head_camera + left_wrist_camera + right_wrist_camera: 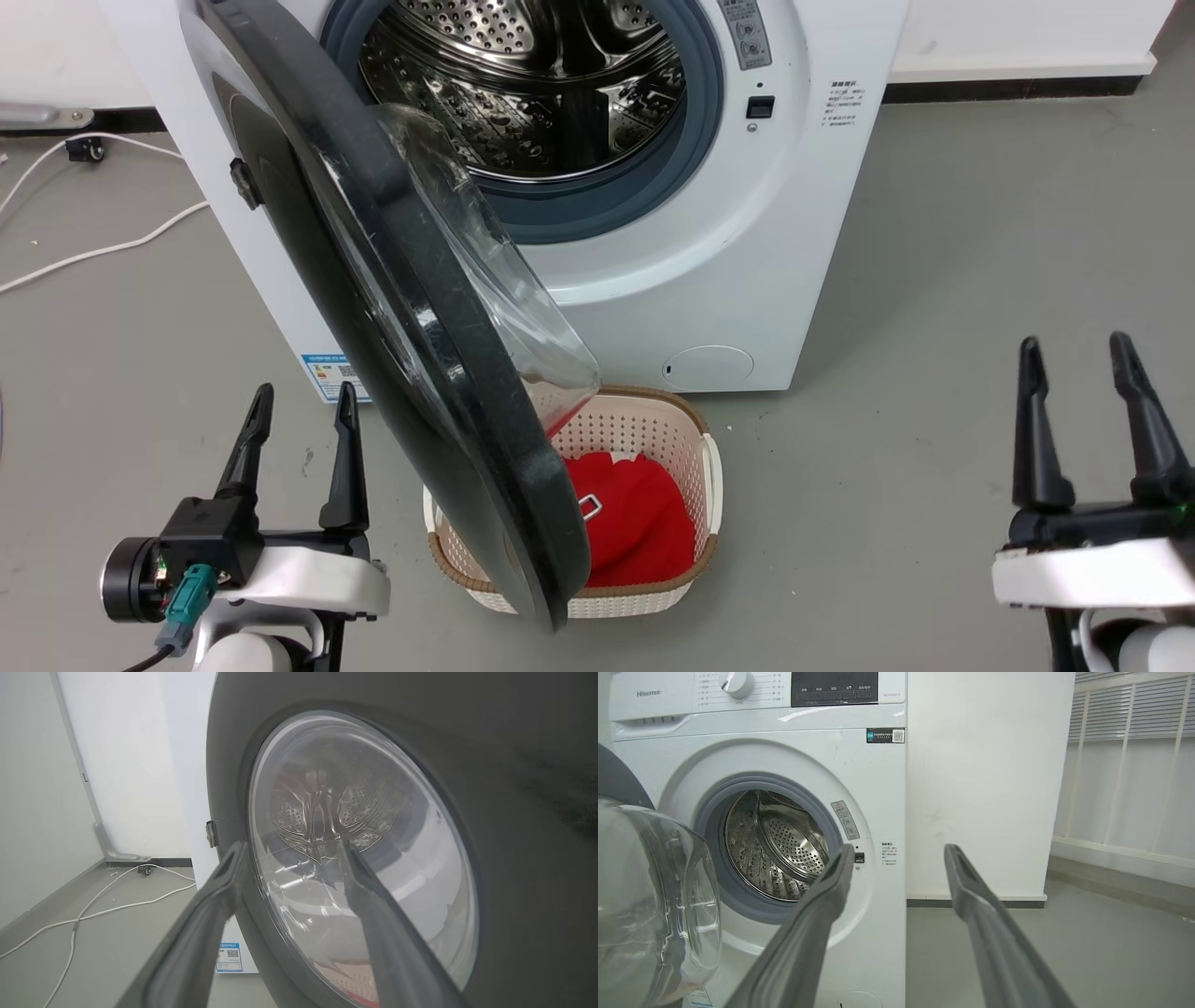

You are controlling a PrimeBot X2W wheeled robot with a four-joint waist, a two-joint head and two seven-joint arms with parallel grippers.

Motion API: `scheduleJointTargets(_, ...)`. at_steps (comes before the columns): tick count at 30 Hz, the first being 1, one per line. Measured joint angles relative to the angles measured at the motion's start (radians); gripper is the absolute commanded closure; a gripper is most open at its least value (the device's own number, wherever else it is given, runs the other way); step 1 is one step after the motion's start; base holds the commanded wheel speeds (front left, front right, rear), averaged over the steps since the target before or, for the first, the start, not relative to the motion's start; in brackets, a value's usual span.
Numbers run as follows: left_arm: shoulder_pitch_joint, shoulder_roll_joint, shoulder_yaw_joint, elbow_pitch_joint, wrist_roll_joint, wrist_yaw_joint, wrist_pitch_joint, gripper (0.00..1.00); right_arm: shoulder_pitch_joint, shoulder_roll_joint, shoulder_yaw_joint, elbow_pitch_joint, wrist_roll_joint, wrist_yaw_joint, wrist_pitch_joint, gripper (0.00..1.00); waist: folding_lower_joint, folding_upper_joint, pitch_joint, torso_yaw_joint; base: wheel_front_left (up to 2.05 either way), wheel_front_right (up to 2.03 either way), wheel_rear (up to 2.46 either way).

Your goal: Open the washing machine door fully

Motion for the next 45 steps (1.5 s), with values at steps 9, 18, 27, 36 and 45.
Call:
scheduleJointTargets(9,0.0,0.0,0.001,-0.002,0.004,-0.003,0.0,0.0,0.087,0.002,0.054,0.004,-0.019,0.0,0.005,0.0,0.0,0.0,0.008,0.003,0.0,0.0,0.0)
scheduleJointTargets(18,-0.002,0.0,-0.001,-0.001,0.007,-0.003,0.0,0.0,0.081,0.002,0.052,0.093,0.016,0.0,0.003,0.0,0.0,0.0,0.016,0.003,0.0,0.0,0.0)
scheduleJointTargets(27,-0.002,0.0,-0.002,0.0,0.007,-0.004,0.0,0.0,0.066,0.002,0.043,0.108,0.023,0.0,0.001,0.0,0.0,0.0,0.019,0.003,0.0,0.0,0.0)
scheduleJointTargets(36,-0.002,0.001,-0.011,-0.004,-0.001,-0.004,0.0,1.0,0.066,0.002,0.041,0.109,0.036,0.0,0.001,0.0,0.0,0.0,0.019,0.004,0.0,0.0,0.0)
scheduleJointTargets(45,-0.042,0.001,0.032,-0.218,-0.01,-0.002,0.0,1.0,0.066,0.002,0.037,0.111,0.046,0.0,0.001,0.0,0.0,0.0,0.024,0.01,0.0,0.0,0.0)
